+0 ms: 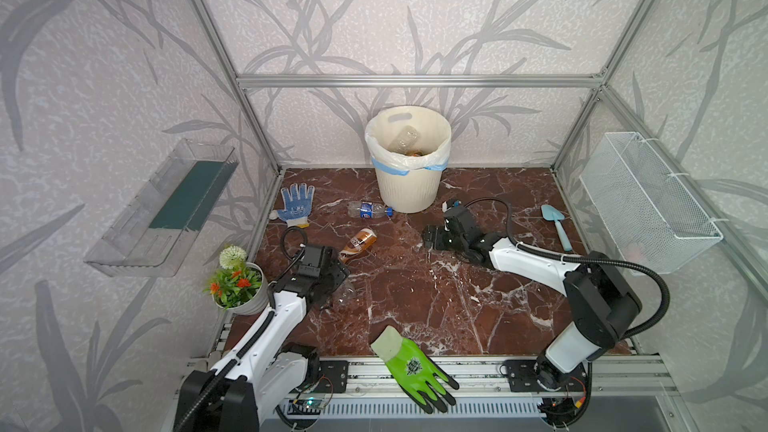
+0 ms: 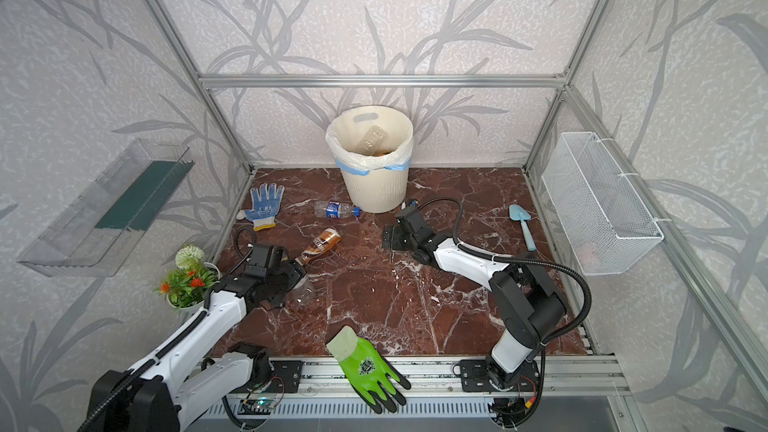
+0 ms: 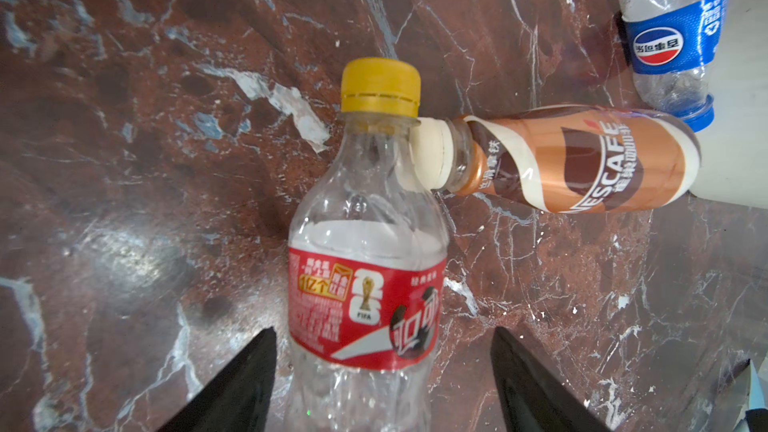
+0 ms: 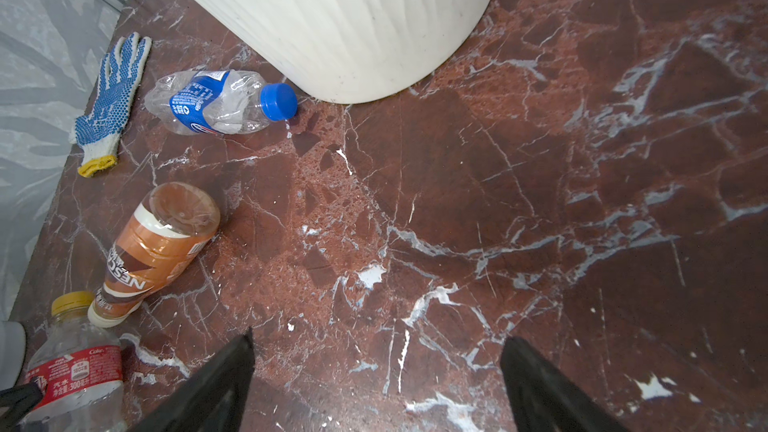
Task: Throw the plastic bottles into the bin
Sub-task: 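Lower the left gripper onto the red-label yellow-cap bottle and close it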
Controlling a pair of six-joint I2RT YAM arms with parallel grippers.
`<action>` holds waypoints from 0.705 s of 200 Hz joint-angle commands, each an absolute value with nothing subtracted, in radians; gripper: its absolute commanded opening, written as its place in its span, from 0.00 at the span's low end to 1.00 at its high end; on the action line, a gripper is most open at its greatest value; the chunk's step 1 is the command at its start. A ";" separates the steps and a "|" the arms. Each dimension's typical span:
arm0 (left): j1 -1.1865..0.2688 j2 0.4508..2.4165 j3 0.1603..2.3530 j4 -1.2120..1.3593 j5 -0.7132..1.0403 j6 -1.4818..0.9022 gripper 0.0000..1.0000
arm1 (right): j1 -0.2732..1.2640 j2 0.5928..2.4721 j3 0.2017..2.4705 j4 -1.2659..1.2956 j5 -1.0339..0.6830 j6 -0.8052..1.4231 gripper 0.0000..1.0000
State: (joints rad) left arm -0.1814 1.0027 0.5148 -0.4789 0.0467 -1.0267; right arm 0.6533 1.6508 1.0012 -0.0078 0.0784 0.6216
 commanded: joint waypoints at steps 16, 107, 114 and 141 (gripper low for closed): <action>-0.190 1.088 0.503 -0.438 0.076 -0.985 0.78 | 0.642 1.662 0.983 0.009 0.094 0.631 0.93; -0.194 1.117 0.478 -0.433 0.025 -0.934 0.66 | 0.636 1.666 0.949 0.051 0.050 0.595 0.95; -0.193 1.105 0.476 -0.435 0.022 -0.927 0.64 | 0.635 1.664 0.941 0.063 0.046 0.589 0.95; -0.193 1.014 0.470 -0.460 -0.004 -0.898 0.61 | 0.636 1.676 0.954 0.040 0.048 0.589 0.96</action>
